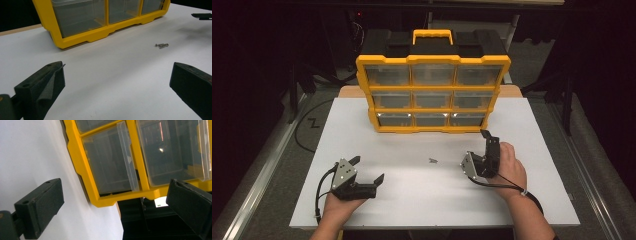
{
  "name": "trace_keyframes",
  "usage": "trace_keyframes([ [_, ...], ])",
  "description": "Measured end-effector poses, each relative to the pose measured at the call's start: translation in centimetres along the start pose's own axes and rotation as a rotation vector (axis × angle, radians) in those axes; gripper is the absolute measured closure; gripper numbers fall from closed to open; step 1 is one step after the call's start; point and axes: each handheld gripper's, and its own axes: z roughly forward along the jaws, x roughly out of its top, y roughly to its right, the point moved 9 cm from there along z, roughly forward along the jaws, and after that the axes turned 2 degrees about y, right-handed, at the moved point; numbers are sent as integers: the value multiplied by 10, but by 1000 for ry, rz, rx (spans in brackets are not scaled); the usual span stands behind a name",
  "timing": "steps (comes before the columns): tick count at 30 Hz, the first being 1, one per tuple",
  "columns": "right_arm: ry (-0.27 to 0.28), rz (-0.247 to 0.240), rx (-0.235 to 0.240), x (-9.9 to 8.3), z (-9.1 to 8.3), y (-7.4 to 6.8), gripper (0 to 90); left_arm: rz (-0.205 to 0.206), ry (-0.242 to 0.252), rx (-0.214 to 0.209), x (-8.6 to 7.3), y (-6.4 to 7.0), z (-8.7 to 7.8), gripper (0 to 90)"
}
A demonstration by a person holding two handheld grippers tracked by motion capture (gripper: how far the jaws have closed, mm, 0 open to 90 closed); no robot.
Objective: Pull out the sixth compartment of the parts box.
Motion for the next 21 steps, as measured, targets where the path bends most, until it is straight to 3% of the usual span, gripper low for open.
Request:
trace_keyframes([
  [3,5,18,12,3,0,5,33,17,-3,9,-1,1,0,14],
  [7,3,-4,4,8,0,14,41,28,4,9,0,1,0,14],
  [13,11,-1,-22,20,0,38,88,26,10,-3,-1,4,2,6],
  [21,-7,-11,-31,26,8,55,136,32,25,-10,0,6,2,4],
])
